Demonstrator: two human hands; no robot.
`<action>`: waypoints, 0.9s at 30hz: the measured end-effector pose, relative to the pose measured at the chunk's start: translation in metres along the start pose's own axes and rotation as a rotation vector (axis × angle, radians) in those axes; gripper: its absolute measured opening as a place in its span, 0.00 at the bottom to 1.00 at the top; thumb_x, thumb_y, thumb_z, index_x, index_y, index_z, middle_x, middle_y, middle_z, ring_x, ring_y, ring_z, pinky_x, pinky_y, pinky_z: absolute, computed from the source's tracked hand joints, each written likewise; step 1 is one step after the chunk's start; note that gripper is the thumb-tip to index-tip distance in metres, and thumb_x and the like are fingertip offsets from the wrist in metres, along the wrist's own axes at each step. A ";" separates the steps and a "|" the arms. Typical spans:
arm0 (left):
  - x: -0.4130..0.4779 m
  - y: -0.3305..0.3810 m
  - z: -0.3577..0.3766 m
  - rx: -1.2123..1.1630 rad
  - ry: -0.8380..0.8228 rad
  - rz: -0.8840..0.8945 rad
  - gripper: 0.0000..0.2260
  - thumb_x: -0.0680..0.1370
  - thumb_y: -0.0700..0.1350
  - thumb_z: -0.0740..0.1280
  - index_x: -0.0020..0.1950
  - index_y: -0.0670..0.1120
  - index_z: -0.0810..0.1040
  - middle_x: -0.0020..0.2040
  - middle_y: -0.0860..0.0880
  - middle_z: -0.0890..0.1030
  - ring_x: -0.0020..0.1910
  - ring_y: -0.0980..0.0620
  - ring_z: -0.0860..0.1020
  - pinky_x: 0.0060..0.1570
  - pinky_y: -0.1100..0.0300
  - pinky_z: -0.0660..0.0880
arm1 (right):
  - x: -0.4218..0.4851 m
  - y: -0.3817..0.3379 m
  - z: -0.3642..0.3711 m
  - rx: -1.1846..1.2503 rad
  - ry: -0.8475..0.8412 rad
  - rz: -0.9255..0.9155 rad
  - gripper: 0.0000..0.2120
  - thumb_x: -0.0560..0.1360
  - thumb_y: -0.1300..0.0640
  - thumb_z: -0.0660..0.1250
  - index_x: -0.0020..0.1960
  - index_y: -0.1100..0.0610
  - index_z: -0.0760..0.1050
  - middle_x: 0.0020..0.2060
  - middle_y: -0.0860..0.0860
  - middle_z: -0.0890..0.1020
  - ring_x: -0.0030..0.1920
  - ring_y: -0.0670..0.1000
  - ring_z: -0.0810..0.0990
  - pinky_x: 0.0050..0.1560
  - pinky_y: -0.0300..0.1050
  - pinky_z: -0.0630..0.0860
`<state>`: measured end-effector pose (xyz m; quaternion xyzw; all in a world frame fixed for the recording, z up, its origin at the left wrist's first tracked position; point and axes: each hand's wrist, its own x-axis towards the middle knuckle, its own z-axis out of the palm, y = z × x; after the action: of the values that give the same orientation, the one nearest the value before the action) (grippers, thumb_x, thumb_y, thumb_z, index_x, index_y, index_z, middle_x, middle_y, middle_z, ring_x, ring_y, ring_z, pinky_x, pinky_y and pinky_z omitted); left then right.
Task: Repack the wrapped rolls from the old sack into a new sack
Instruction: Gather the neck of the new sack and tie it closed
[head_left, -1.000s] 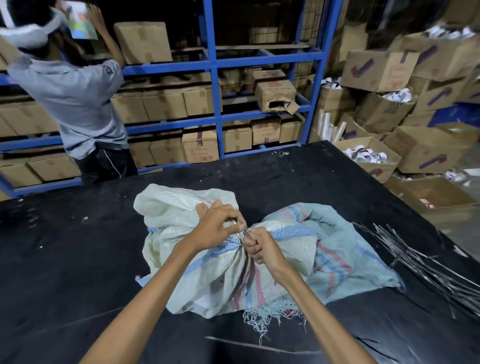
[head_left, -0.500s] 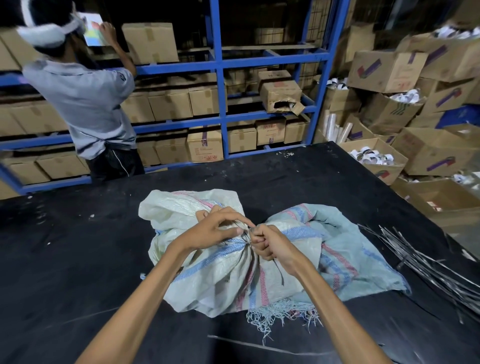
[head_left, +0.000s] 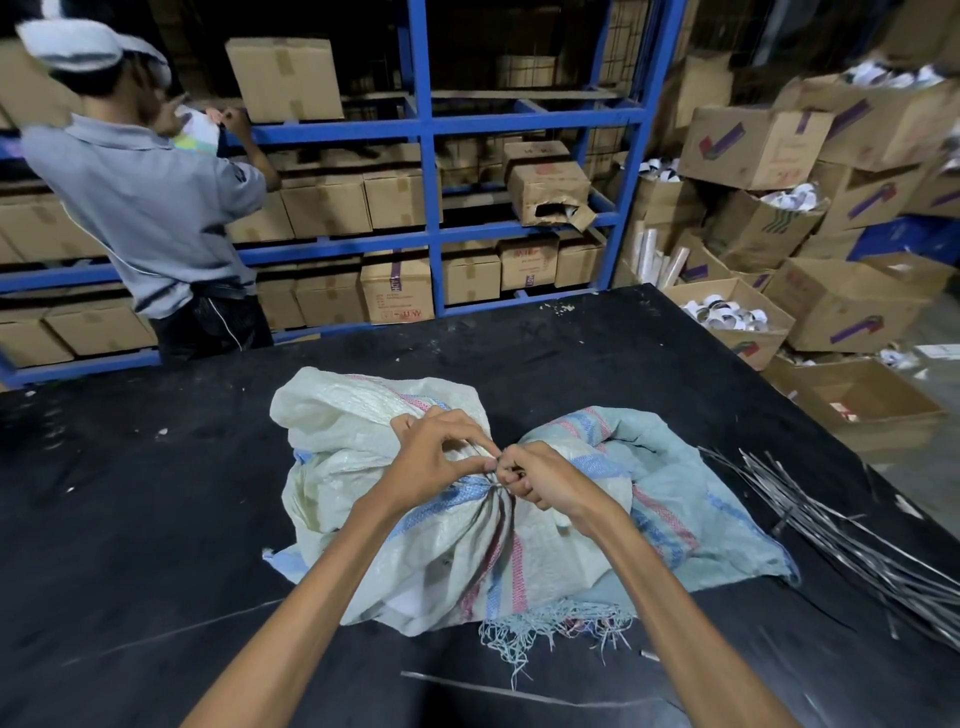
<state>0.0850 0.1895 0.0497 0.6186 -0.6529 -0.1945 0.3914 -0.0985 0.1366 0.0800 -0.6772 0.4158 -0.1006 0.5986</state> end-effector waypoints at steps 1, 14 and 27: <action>0.000 0.000 0.002 0.035 0.014 0.000 0.05 0.71 0.55 0.77 0.45 0.60 0.85 0.45 0.58 0.81 0.51 0.54 0.74 0.54 0.44 0.70 | 0.000 0.000 0.000 -0.033 0.021 0.002 0.13 0.76 0.57 0.58 0.32 0.55 0.69 0.27 0.48 0.65 0.26 0.45 0.60 0.26 0.35 0.57; -0.001 -0.005 0.014 0.331 0.101 0.032 0.06 0.76 0.55 0.71 0.52 0.62 0.82 0.42 0.59 0.76 0.49 0.58 0.69 0.50 0.47 0.63 | 0.002 0.039 0.041 -0.311 0.628 -0.160 0.18 0.80 0.58 0.58 0.35 0.60 0.77 0.27 0.51 0.78 0.31 0.52 0.76 0.35 0.51 0.71; 0.001 -0.001 0.028 0.486 -0.091 0.062 0.11 0.77 0.63 0.65 0.58 0.67 0.78 0.40 0.57 0.69 0.47 0.57 0.62 0.47 0.52 0.57 | -0.001 0.036 0.020 0.403 0.279 0.174 0.16 0.80 0.55 0.57 0.33 0.51 0.65 0.26 0.45 0.61 0.26 0.45 0.55 0.23 0.37 0.53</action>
<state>0.0647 0.1822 0.0321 0.6649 -0.7160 -0.0472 0.2074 -0.1018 0.1541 0.0428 -0.4857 0.5227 -0.2218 0.6646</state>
